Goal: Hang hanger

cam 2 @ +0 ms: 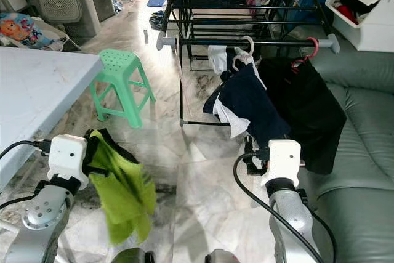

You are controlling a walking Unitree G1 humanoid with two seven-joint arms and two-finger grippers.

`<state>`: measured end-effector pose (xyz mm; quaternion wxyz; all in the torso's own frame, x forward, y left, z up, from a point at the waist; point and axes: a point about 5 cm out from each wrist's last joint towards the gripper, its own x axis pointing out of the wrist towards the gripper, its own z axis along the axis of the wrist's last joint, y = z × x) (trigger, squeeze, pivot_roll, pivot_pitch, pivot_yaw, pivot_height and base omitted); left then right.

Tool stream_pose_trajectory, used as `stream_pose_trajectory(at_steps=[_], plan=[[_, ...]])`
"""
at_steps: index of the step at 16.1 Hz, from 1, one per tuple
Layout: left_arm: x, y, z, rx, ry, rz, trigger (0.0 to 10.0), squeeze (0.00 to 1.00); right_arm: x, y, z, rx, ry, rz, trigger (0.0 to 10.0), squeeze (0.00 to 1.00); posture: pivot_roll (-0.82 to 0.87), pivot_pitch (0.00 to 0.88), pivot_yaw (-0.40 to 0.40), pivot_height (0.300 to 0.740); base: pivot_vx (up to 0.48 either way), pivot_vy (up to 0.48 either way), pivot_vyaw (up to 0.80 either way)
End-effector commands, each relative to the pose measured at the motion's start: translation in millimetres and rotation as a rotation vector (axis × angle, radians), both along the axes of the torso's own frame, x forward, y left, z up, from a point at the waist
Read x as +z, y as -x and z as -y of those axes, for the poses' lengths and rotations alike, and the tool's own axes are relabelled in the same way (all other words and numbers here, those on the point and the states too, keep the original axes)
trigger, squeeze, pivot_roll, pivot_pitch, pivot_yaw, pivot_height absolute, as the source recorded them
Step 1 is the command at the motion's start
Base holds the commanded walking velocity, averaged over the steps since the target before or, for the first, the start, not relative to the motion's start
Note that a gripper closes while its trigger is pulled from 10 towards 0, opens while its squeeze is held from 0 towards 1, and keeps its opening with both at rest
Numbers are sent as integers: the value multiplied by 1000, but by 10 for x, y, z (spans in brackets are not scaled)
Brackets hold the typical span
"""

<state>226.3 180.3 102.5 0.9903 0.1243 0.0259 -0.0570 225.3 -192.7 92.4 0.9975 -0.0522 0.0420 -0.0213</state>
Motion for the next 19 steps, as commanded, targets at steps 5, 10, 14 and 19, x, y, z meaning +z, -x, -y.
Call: stream_pose_trajectory(at_steps=[5,10,14,19], plan=[[41,-27,-3,6,-8,31,10000,0,54,-40,-37,24,-7,13,10000,0,-10,2,25,740,0,0,0],[34,-27,6,3,-9,28,10000,0,23,-34,-44,17,20,-19,10000,0,-13,5,27,740,0,0,0],[34,-27,6,3,-9,28,10000,0,23,-34,-44,17,20,-19,10000,0,-13,5,27,740,0,0,0],[34,-27,6,3,-9,28,10000,0,23,-34,-44,17,20,-19,10000,0,-13,5,27,740,0,0,0]])
